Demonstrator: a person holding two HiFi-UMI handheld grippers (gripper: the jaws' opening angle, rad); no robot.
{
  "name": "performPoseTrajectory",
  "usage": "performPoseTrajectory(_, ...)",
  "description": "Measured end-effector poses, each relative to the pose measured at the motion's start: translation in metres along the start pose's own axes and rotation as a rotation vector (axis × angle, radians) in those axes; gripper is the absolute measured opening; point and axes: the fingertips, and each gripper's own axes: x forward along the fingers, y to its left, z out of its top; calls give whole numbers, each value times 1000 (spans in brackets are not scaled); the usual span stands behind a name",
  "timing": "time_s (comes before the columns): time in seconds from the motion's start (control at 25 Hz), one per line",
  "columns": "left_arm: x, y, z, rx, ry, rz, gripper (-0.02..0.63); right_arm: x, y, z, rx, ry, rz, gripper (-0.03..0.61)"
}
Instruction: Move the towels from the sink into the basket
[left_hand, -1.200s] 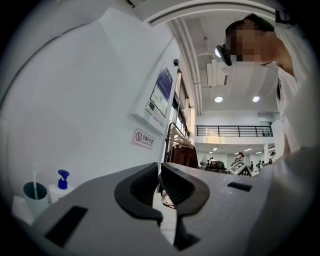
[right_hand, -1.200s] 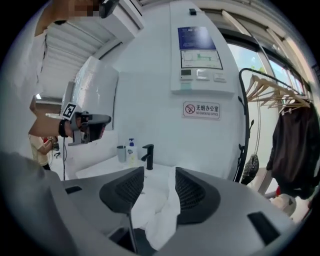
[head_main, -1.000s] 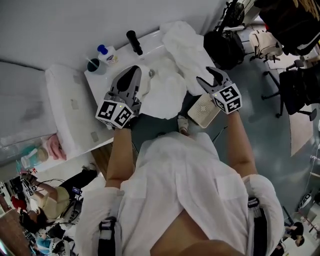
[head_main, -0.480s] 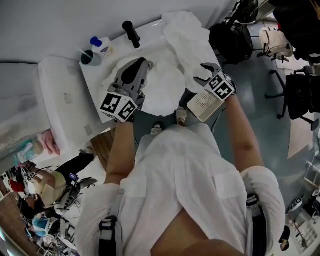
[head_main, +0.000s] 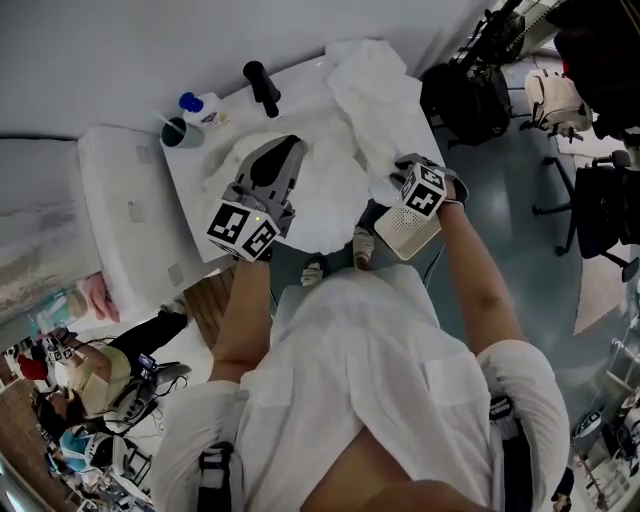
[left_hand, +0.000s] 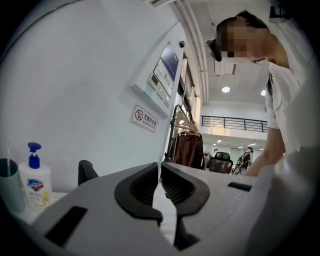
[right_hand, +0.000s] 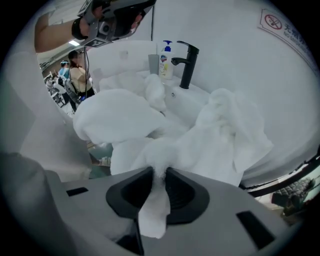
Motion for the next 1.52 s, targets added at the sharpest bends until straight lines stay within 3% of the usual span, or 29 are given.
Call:
performPoseTrajectory(0.08,3,3,2,0,-4,5,26,-6,-10,3,-44,0,-41,61)
performPoseTrajectory(0.4,5,12,7,6,-15,32,26,-56,-101,49,-211,-81,-319,52)
performPoseTrajectory(0.56,3,18,7,12,-9,52,26,-59,-148,75,-284,-87,-383,52)
performPoseTrajectory(0.76,2,28,8,7,-14,83,26,-42,-188,93,-280,-69,-378,56)
performPoseTrajectory(0.8,3,30,8,8,-13,88,26,-38,-194,96,-268,-70,-375,77)
performPoseTrajectory(0.92,2,34,5,13,-7,100,26,-26,-203,101,-237,-70,-333,229)
performPoseTrajectory(1.08,3,37,2,17,-1,109,26,-9,-204,106,-238,-41,-227,270)
performPoseTrajectory(1.32,-1,45,-1,-1,-5,141,26,18,-205,109,-242,0,-133,262)
performPoseTrajectory(1.52,-7,49,3,3,-15,158,26,34,-194,108,-284,37,-148,103)
